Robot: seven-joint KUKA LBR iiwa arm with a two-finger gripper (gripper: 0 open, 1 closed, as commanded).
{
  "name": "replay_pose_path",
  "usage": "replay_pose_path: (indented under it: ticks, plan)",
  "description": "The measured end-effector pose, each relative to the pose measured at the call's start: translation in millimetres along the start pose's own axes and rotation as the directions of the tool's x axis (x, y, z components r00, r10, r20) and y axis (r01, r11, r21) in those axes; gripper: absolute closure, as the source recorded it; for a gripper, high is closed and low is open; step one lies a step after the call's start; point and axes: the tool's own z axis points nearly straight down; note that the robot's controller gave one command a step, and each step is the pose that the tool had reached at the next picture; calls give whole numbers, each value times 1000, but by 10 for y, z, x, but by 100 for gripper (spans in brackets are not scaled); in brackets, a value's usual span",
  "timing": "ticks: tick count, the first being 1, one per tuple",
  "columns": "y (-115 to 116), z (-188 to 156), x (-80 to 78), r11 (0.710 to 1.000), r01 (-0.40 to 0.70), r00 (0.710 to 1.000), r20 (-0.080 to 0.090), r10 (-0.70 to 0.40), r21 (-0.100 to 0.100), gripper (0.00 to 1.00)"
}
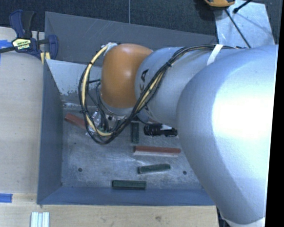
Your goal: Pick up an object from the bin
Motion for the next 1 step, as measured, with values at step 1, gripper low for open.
replay_pose_path:
  ticks: [1]
  plan:
    - [-3,-89,0,1000,0,1000,0,0,0,100]
